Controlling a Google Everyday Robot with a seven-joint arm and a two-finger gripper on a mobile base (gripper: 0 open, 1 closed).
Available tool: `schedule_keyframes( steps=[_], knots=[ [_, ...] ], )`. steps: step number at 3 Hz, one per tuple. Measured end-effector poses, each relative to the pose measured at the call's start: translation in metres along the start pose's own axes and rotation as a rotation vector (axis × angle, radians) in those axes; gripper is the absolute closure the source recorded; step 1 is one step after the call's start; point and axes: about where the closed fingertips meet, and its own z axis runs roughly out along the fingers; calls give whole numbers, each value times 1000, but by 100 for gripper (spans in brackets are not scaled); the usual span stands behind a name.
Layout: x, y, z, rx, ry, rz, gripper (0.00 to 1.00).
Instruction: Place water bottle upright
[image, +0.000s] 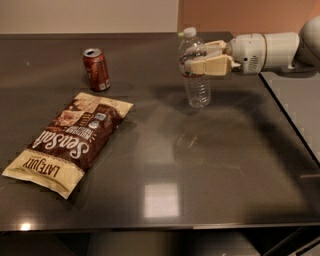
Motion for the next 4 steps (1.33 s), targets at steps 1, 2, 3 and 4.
schedule_keyframes(
  steps=[1,2,3,4],
  knots=[
    [5,2,-13,10,-75,-14,100],
    [11,3,-17,15,-125,-27,100],
    [16,4,-17,16,-155,-39,100],
    [21,3,-16,31,-159,-35,82]
  ],
)
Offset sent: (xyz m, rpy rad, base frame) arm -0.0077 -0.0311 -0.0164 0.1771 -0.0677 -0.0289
